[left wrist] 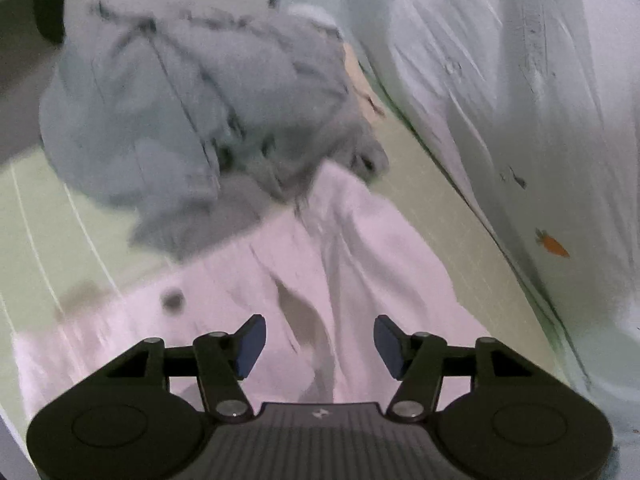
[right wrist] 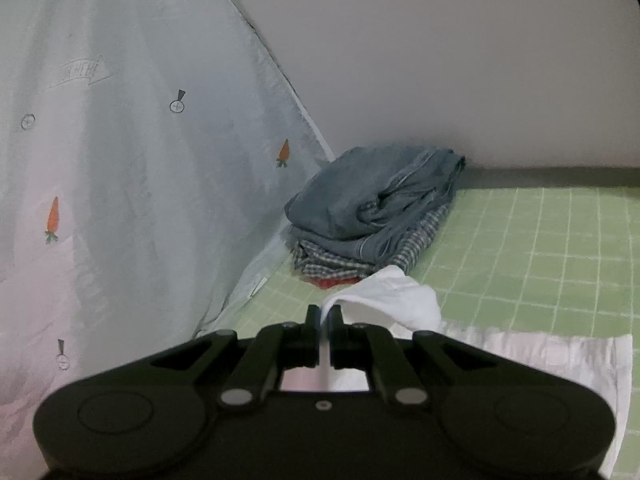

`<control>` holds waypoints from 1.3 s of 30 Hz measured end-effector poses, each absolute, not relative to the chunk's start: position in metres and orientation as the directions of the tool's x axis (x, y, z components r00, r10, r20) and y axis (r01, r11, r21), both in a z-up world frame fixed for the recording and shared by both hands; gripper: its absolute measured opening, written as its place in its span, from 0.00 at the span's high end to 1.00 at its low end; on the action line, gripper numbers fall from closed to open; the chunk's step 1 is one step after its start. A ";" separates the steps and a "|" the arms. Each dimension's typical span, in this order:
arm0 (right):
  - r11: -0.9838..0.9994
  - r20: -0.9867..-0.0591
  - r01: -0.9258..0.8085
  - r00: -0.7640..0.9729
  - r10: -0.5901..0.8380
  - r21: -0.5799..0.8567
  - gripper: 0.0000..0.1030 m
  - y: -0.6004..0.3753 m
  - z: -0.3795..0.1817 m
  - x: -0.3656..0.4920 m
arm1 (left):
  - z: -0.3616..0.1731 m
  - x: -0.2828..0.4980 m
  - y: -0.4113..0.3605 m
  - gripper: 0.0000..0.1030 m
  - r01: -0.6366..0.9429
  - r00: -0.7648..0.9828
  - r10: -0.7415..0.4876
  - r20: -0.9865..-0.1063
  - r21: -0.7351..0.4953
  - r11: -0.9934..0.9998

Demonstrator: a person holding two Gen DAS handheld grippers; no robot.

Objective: Fold clothes

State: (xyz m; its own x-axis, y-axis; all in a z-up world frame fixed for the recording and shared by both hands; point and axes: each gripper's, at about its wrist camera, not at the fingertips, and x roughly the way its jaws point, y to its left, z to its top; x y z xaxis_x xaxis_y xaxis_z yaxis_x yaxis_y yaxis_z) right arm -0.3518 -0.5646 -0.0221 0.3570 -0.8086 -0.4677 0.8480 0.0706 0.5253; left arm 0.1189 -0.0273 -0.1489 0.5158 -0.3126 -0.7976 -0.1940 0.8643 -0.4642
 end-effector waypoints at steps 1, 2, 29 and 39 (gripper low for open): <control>0.070 -0.468 0.844 0.362 -0.806 0.531 0.96 -0.564 -0.022 -0.355 | -0.154 0.116 -0.033 0.40 -0.181 0.504 -0.332 -0.797 -0.474 0.862; 0.071 -0.470 0.844 0.364 -0.804 0.532 0.96 -0.563 -0.021 -0.358 | -0.158 0.113 -0.041 0.40 -0.167 0.492 -0.340 -0.802 -0.470 0.867; 0.174 -0.716 0.972 0.232 -0.659 0.155 0.19 -0.646 -0.064 -0.289 | -0.130 0.186 -0.098 0.20 -0.126 0.555 -0.198 -0.808 -0.316 0.940; -0.058 -0.852 0.951 0.244 -0.463 0.304 0.18 -0.726 -0.132 -0.181 | -0.181 0.283 -0.145 0.19 -0.317 0.383 -0.038 -0.923 -0.169 0.933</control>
State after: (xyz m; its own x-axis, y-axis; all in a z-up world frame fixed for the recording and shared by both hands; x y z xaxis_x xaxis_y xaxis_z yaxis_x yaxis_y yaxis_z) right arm -0.1814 -0.7264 -0.1317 0.2444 -0.4625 -0.8522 0.9509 -0.0577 0.3040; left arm 0.2829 -0.1453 -0.1809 0.3826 -0.0377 -0.9232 -0.3166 0.9333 -0.1693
